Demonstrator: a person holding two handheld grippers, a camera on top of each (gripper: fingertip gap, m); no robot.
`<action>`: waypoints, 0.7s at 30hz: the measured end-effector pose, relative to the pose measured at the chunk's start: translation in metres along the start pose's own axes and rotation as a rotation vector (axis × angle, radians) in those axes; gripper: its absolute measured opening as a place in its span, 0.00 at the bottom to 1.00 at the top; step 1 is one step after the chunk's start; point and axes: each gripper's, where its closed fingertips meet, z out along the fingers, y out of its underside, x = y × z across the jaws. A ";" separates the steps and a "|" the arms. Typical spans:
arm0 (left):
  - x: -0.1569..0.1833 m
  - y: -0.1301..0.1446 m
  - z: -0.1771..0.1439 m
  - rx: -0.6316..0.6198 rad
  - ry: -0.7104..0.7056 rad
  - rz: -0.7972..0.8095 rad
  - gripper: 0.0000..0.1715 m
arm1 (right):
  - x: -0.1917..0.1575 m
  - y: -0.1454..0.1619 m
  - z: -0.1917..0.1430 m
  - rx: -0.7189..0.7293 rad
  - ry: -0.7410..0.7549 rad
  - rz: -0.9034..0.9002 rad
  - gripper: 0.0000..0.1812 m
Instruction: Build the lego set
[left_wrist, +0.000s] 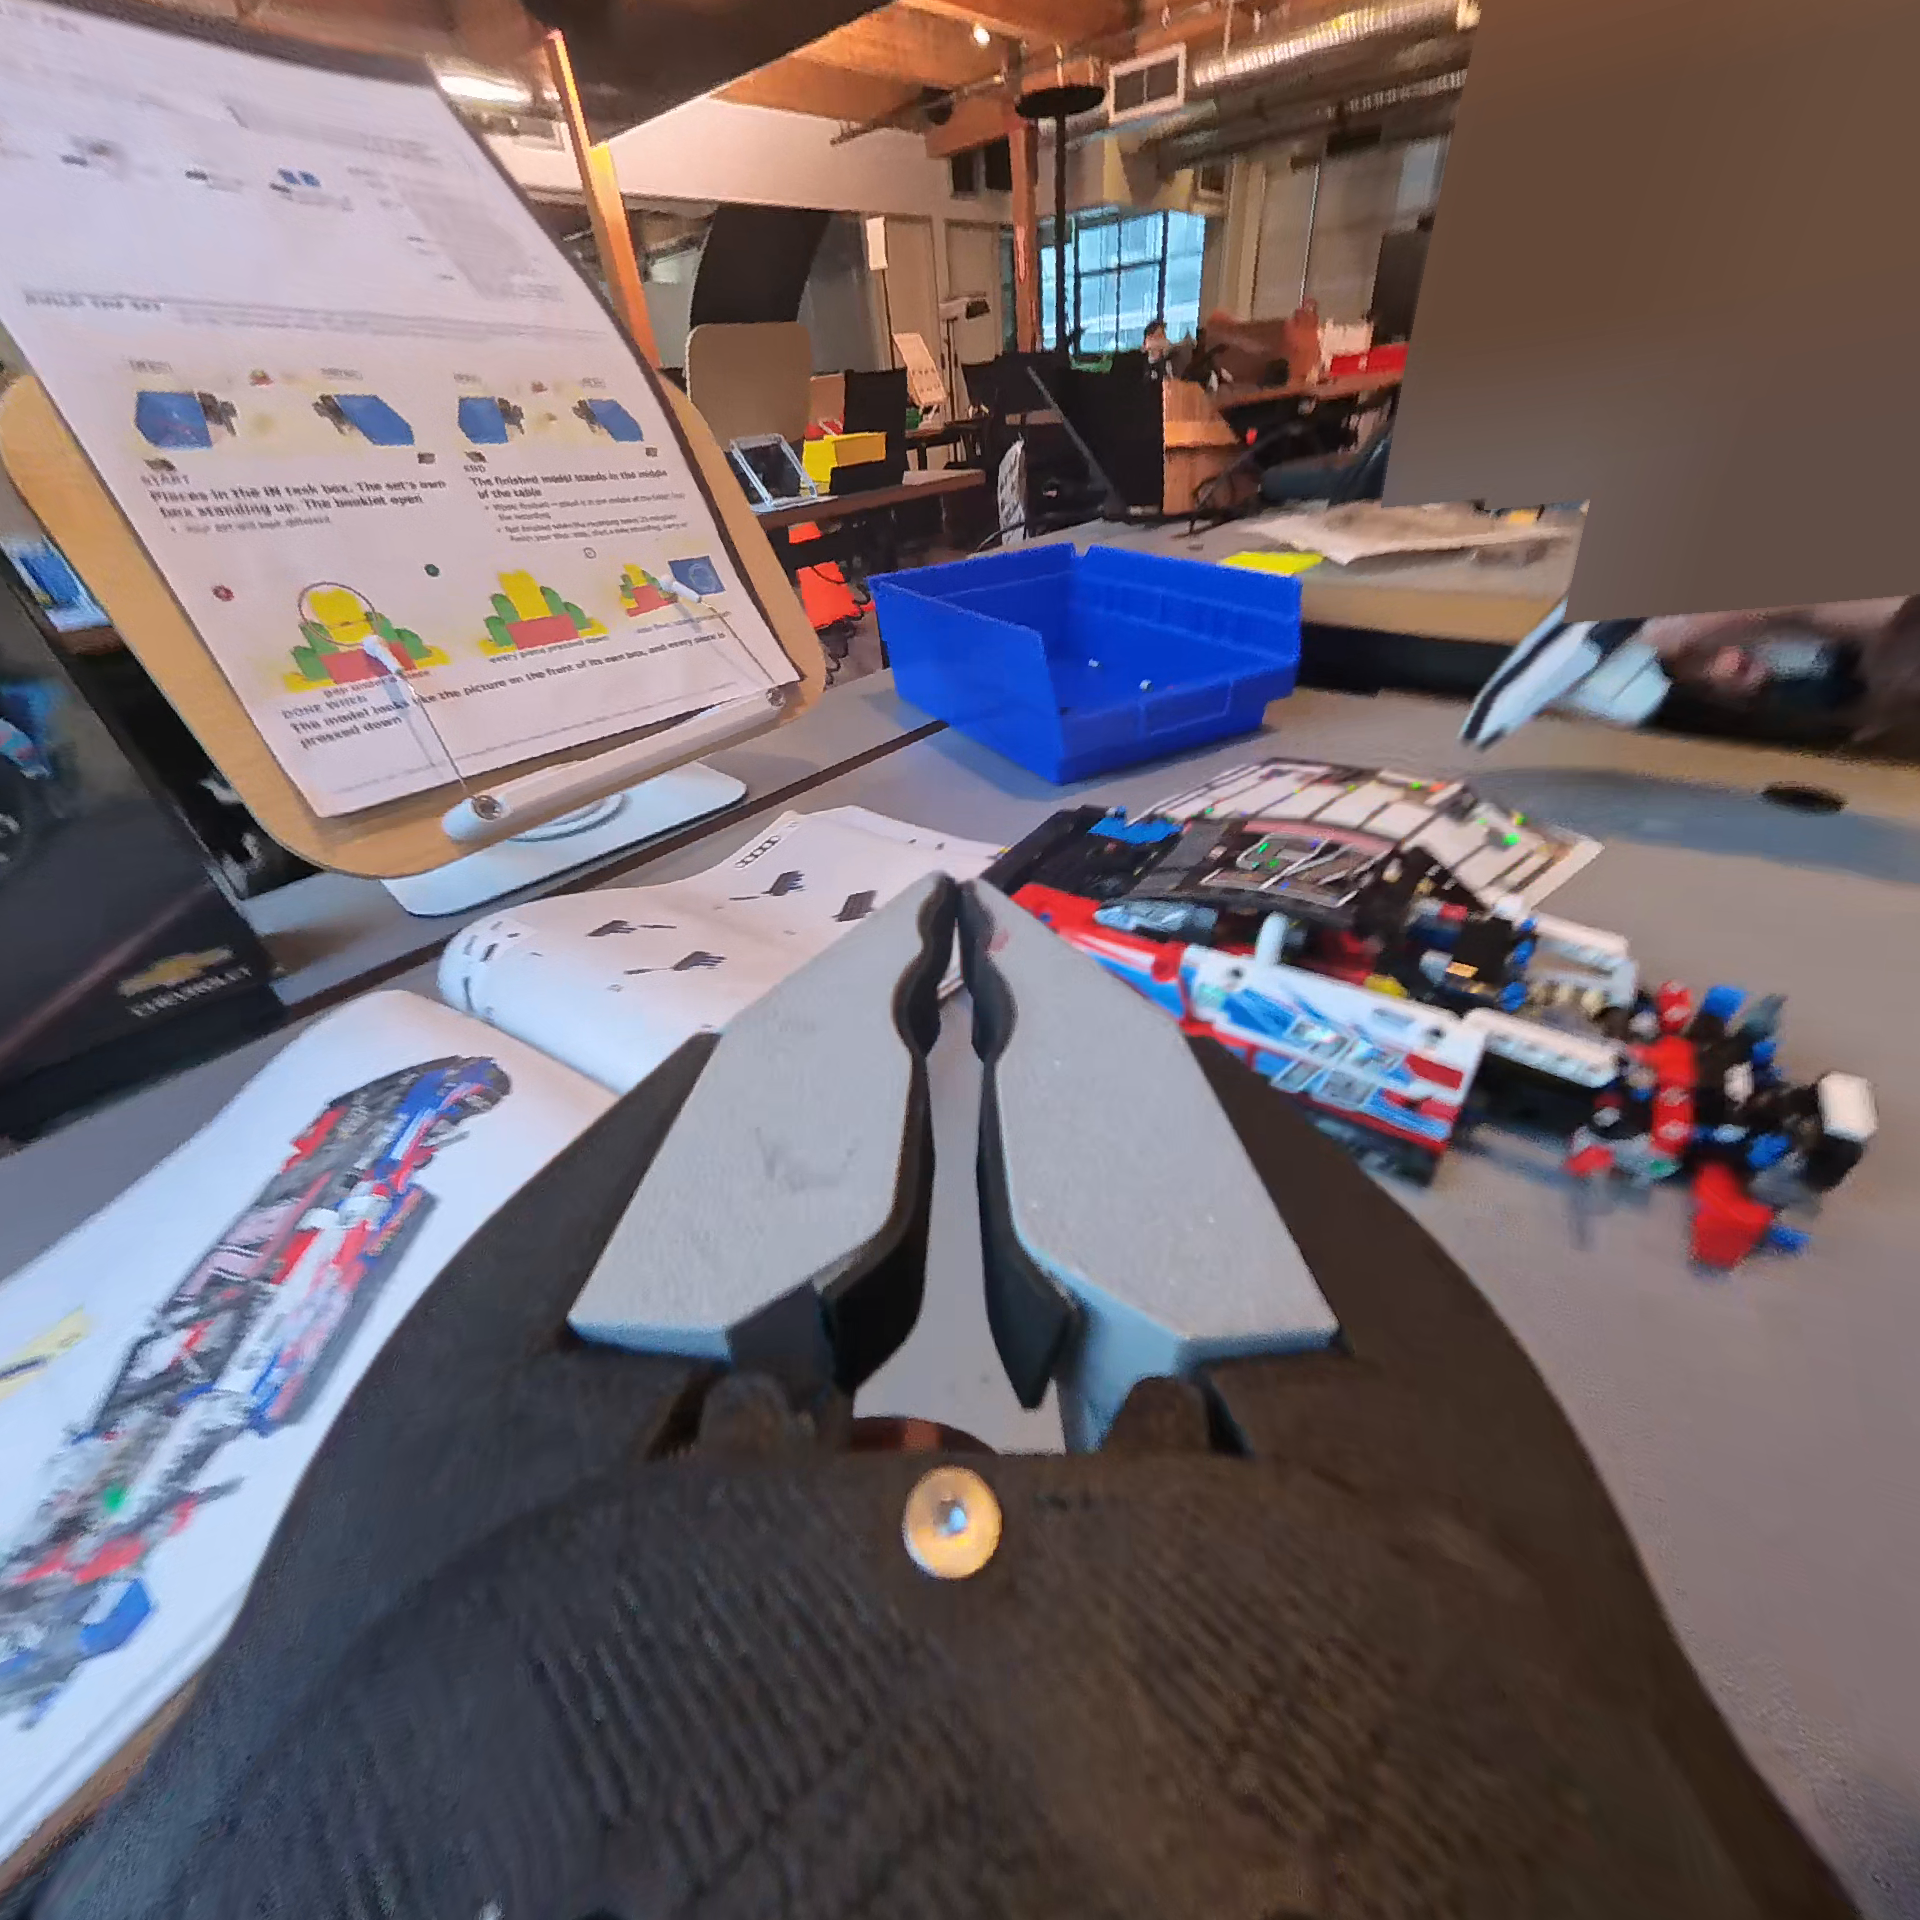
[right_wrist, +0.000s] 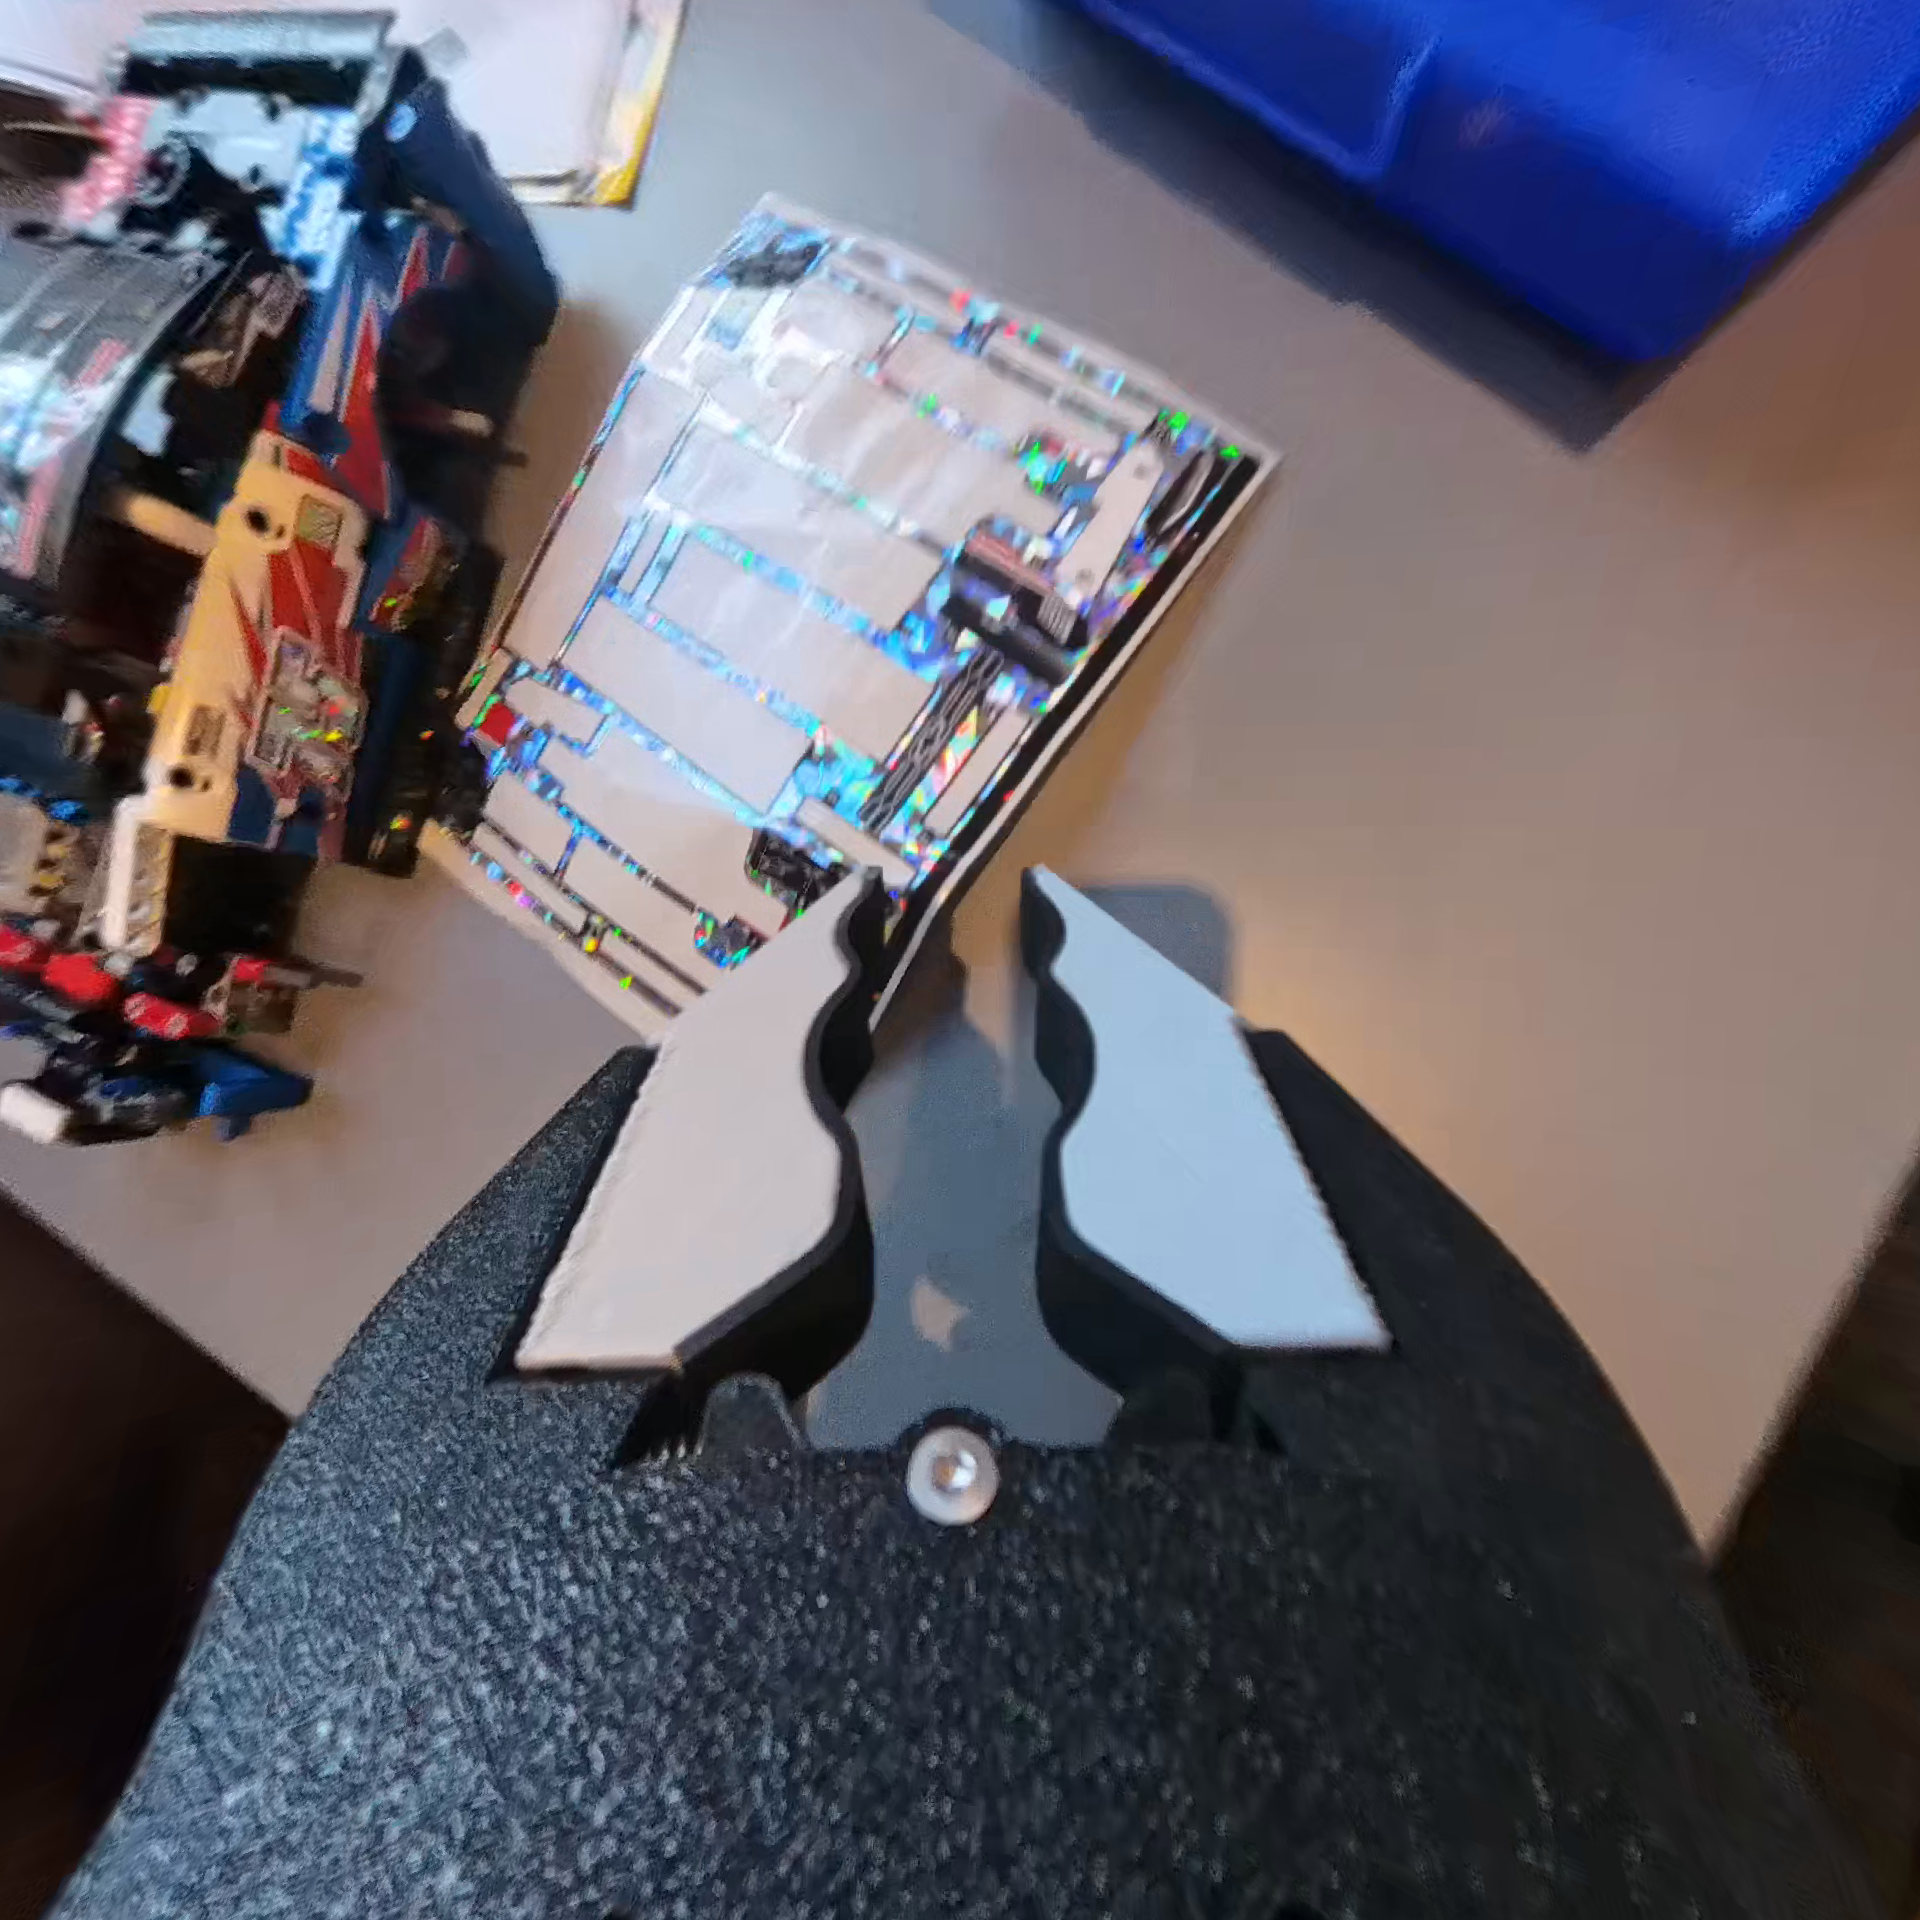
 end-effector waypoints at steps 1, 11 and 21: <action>-0.004 0.004 0.001 -0.008 0.000 0.049 0.00 | 0.003 -0.009 -0.004 0.003 0.046 -0.016 0.14; -0.021 0.028 0.000 -0.030 0.009 0.139 0.00 | -0.189 -0.136 0.080 0.003 -0.180 -0.424 0.13; -0.031 0.035 -0.002 -0.037 -0.043 0.038 0.00 | -0.290 -0.056 0.159 -0.336 -0.178 -0.825 0.00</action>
